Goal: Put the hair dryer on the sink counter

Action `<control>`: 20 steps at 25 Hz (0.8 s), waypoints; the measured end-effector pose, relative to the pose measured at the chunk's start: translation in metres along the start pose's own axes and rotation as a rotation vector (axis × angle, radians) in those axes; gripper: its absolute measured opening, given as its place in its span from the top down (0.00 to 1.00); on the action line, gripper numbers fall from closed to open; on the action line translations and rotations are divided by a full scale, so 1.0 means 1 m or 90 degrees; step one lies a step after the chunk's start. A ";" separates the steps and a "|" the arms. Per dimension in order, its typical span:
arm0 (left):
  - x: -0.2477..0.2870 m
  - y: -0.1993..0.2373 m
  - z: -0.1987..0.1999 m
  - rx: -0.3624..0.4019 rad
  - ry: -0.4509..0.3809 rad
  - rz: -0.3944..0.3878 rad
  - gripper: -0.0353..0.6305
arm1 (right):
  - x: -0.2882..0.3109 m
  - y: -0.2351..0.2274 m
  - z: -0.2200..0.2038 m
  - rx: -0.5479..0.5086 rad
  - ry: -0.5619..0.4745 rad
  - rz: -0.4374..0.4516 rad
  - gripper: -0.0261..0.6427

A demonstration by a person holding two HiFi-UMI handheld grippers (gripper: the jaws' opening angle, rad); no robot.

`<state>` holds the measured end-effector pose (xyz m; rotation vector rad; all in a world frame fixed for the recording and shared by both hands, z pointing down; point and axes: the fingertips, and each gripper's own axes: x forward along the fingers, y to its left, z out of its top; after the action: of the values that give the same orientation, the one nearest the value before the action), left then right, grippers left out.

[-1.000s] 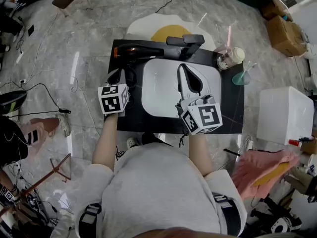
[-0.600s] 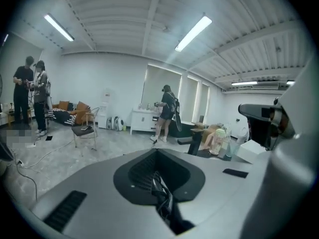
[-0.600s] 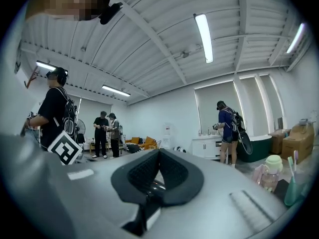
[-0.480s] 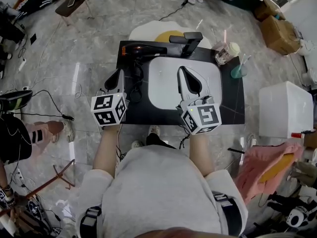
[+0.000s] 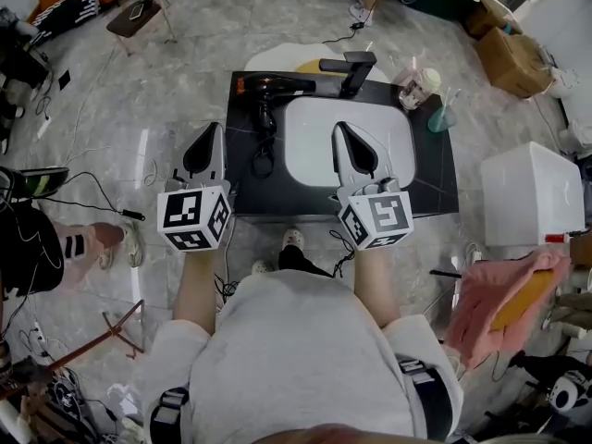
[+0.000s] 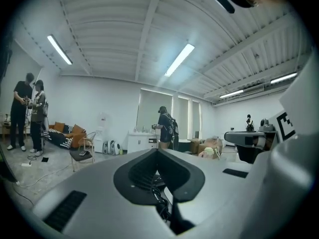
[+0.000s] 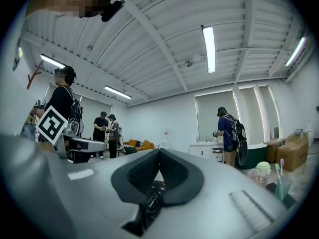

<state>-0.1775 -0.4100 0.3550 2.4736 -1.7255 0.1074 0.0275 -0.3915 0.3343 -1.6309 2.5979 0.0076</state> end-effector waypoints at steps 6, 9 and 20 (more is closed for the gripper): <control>-0.045 0.003 0.026 0.016 -0.050 0.007 0.94 | -0.024 0.017 0.016 -0.009 -0.017 -0.014 0.94; -0.063 0.004 0.037 0.010 -0.072 0.007 0.94 | -0.035 0.023 0.023 -0.012 -0.026 -0.020 0.94; -0.111 0.008 0.059 0.016 -0.125 0.013 0.94 | -0.072 0.048 0.048 -0.041 -0.061 -0.044 0.94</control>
<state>-0.2241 -0.3175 0.2825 2.5605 -1.8348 -0.1161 0.0186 -0.3038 0.2896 -1.6960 2.4941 0.1623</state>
